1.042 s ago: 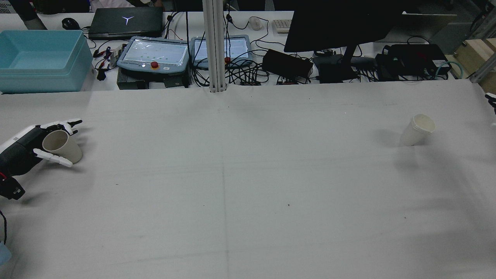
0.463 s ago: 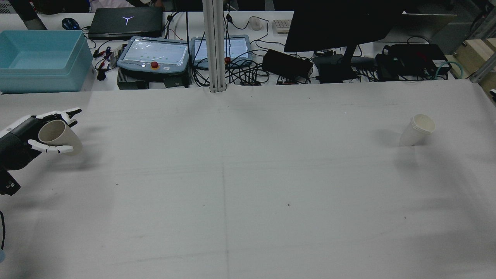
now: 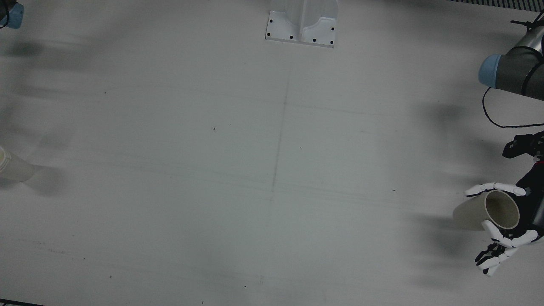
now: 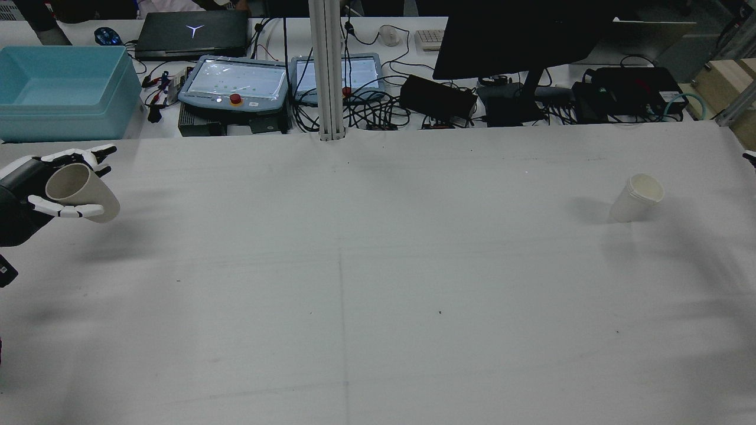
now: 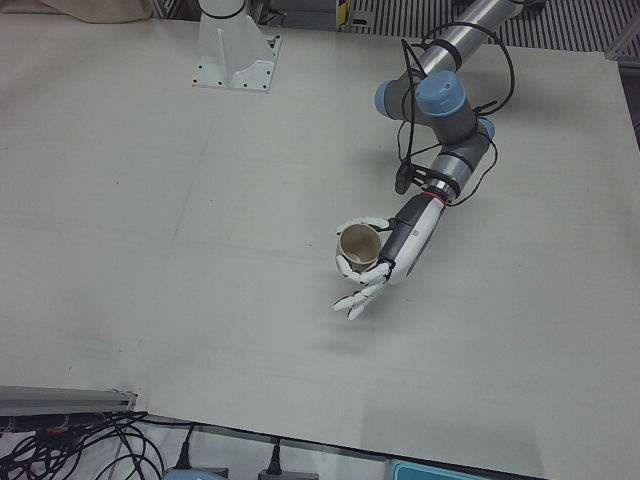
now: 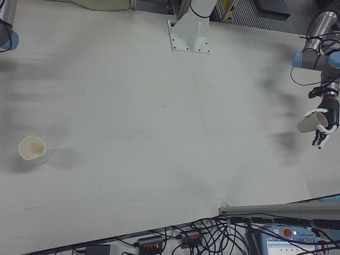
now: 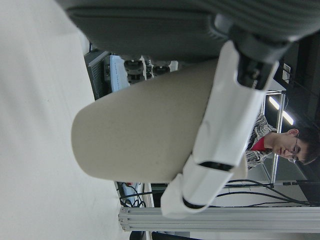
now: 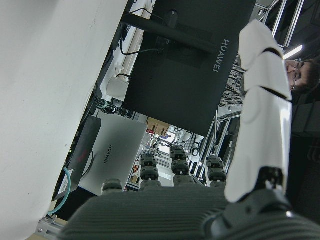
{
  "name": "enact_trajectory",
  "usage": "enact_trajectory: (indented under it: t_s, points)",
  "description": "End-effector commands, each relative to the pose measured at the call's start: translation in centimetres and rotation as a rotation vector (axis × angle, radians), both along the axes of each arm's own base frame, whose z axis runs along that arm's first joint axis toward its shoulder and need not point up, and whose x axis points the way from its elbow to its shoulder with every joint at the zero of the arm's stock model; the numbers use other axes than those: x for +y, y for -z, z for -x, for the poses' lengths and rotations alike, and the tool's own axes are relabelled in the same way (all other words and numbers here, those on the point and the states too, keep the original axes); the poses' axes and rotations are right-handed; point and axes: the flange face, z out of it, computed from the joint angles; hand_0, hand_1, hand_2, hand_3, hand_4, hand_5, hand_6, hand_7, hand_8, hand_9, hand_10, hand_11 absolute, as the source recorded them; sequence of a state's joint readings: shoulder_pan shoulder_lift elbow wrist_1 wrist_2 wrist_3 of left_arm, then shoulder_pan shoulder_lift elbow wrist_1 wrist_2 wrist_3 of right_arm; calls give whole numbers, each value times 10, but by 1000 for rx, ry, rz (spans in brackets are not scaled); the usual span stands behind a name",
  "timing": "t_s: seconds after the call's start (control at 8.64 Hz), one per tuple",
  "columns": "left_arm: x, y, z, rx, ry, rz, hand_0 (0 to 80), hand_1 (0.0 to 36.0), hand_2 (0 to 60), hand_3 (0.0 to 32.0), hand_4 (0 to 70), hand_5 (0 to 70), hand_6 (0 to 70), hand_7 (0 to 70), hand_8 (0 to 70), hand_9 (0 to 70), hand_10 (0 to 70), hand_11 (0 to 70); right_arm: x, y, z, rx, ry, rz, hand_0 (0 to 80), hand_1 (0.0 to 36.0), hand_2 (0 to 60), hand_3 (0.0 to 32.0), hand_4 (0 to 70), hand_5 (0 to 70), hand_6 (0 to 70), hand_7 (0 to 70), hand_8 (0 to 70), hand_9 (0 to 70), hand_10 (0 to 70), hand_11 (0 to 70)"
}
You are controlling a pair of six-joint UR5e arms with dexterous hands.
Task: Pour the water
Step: 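Lift the beige cup slightly with the left hand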
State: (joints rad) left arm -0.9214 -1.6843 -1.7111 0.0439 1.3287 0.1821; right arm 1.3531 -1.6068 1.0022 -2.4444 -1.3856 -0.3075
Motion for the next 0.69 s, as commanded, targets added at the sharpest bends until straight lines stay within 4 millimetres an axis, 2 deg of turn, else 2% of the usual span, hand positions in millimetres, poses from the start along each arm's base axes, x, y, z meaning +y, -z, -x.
enact_trajectory:
  t_s: [0.0, 0.12, 0.23, 0.35, 0.46, 0.58]
  points:
    - [7, 29, 9, 6, 1, 12, 800, 360, 600, 0, 450, 700, 179, 138, 107, 47, 65, 137, -27, -26, 16, -16, 22, -17, 606, 277, 152, 0, 67, 99, 196, 147, 56, 40, 0, 0]
    - [11, 32, 13, 7, 2, 18, 800, 360, 600, 0, 447, 700, 177, 135, 105, 44, 65, 136, -32, -27, 27, -10, 40, -12, 599, 275, 154, 0, 65, 96, 186, 118, 45, 24, 0, 0]
    - [14, 37, 15, 9, -7, 12, 800, 360, 600, 0, 440, 700, 174, 133, 104, 43, 61, 131, -34, -27, 35, -8, 52, -14, 603, 274, 150, 0, 93, 95, 164, 17, 47, 30, 0, 0]
    - [15, 40, 16, 8, -7, 14, 800, 360, 600, 0, 435, 700, 173, 131, 104, 42, 61, 130, -38, -24, 48, -6, 78, -20, 607, 273, 143, 0, 119, 92, 149, 0, 43, 29, 0, 0]
    - [15, 41, 16, 9, -7, 14, 800, 360, 600, 0, 436, 700, 174, 133, 104, 43, 62, 132, -47, -18, 63, -8, 102, -32, 601, 272, 143, 0, 92, 92, 143, 0, 54, 46, 0, 0]
    - [15, 40, 17, 6, -6, 16, 800, 360, 600, 0, 435, 700, 174, 133, 103, 43, 62, 132, -48, -17, 66, -1, 105, -35, 595, 275, 143, 0, 23, 93, 134, 0, 54, 50, 0, 0]
